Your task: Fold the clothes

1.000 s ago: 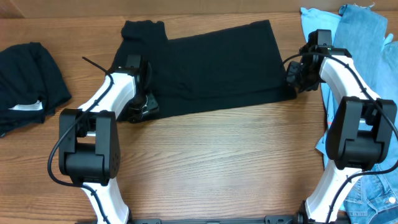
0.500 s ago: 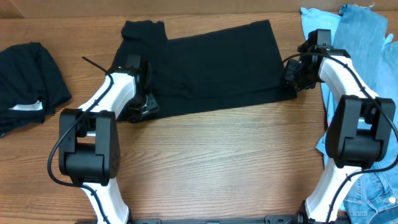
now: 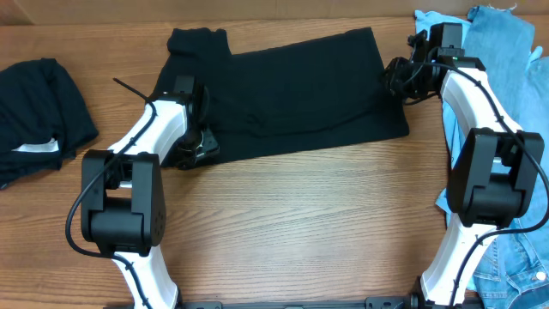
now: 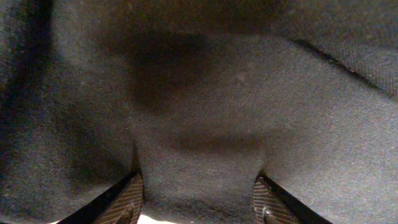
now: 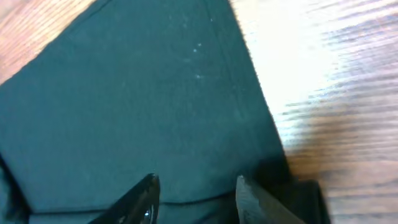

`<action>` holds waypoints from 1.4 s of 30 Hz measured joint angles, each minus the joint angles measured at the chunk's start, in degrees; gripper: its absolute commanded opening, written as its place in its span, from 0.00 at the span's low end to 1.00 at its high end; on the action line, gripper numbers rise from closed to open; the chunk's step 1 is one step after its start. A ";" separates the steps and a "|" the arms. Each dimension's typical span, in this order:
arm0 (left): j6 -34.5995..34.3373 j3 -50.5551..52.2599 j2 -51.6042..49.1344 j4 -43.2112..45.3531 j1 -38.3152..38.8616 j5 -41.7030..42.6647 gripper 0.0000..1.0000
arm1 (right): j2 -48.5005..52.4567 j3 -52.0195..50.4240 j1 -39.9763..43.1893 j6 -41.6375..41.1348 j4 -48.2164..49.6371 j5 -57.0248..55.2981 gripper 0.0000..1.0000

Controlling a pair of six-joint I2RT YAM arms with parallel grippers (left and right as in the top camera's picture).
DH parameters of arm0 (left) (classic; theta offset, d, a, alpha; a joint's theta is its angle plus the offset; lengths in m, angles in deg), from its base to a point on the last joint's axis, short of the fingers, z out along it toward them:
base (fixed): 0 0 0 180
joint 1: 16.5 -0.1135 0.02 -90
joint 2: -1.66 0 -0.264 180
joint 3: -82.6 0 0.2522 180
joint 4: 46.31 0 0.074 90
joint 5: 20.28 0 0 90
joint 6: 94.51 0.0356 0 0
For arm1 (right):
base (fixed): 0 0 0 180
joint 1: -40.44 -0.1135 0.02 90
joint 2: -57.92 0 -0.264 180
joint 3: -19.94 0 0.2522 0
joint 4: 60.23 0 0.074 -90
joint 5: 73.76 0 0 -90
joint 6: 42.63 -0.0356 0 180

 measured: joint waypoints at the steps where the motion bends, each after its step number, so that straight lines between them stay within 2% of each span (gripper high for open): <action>1: 0.00 0.00 0.00 0.00 0.00 0.02 0.61 | 0.00 0.02 0.00 0.00 -1.49 -1.16 0.48; 9: 0.17 0.00 -0.02 -0.87 0.00 -0.85 0.61 | 0.00 0.09 1.49 0.28 -17.14 -12.94 0.48; 14: 0.17 0.00 -0.02 -1.57 0.00 -1.27 0.61 | 0.09 -4.35 1.44 1.09 -10.12 -13.77 0.48; 18: 0.17 0.00 -0.02 -1.62 0.00 -1.29 0.61 | 0.20 -6.49 1.44 1.64 -8.94 -13.84 0.47; 19: 0.17 0.00 -0.02 -1.64 0.00 -1.29 0.62 | 0.20 -6.67 1.44 1.68 -8.79 -13.79 0.44; 21: 0.17 0.00 -0.02 -1.81 0.00 -1.29 0.61 | -0.28 -7.85 1.44 1.95 -7.89 -14.12 0.22; 22: 0.17 0.00 -0.02 -1.97 0.00 -1.38 0.61 | -0.76 -8.96 1.44 2.14 -7.34 -14.16 0.16; 23: 0.17 0.00 -0.02 -2.10 0.00 -1.46 0.61 | -1.09 -9.77 1.44 1.86 -7.26 -14.40 0.05; 24: 0.17 0.00 -0.02 -2.38 0.00 -1.51 0.59 | -1.70 -10.91 1.49 2.01 -7.02 -14.05 0.04; 28: 0.26 0.00 -0.02 -4.13 0.02 -2.05 0.51 | -2.12 -11.58 1.51 2.01 -8.17 -12.92 0.04; 36: 1.07 0.37 -0.02 -7.76 -0.57 -5.99 0.53 | -2.73 -11.65 1.46 2.01 -22.10 -13.14 0.06; 42: 1.70 3.08 1.05 -9.77 -6.97 -3.93 0.55 | -2.34 -13.03 1.27 1.20 -34.27 -14.21 0.13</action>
